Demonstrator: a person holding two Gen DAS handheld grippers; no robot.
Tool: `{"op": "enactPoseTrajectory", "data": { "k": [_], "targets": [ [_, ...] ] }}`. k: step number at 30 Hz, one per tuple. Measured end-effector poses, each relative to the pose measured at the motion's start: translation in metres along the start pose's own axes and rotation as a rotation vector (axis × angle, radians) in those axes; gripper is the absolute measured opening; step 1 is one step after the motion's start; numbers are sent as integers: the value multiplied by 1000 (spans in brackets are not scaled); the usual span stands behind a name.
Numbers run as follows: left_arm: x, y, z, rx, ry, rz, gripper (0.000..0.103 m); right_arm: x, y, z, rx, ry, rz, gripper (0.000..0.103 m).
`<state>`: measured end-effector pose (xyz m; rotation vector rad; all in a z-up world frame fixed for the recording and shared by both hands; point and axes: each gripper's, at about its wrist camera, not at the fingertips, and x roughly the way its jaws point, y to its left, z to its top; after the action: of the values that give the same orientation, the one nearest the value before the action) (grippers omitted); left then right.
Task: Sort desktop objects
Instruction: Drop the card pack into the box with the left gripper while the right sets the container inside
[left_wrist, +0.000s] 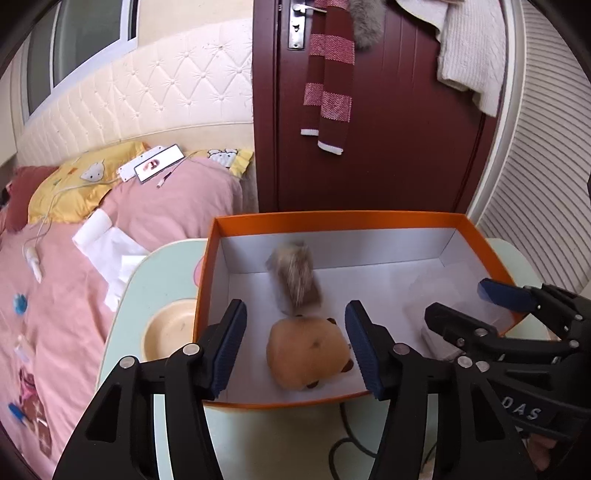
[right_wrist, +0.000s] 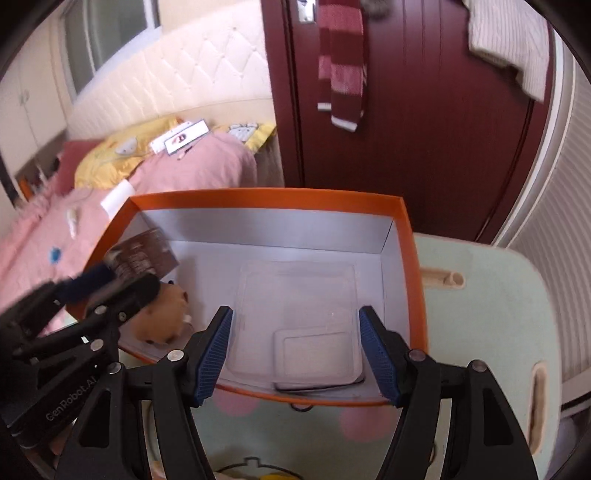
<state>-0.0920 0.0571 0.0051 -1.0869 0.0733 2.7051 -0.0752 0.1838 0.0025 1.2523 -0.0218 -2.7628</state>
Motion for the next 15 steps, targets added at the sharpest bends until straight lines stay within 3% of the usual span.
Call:
{"op": "enactPoseTrajectory", "data": {
  "k": [3,9,15],
  "targets": [
    [-1,-2,-3,-9,2,-22,59,-4,-6,1,34,16,46,69],
    [-8,7,2,-48,2,-52,59,-13,-8,2,36,3,55,73],
    [-49,27,5,-73,-59,-66,59,-39,-11,-1,62,-55,95,73]
  ]
}}
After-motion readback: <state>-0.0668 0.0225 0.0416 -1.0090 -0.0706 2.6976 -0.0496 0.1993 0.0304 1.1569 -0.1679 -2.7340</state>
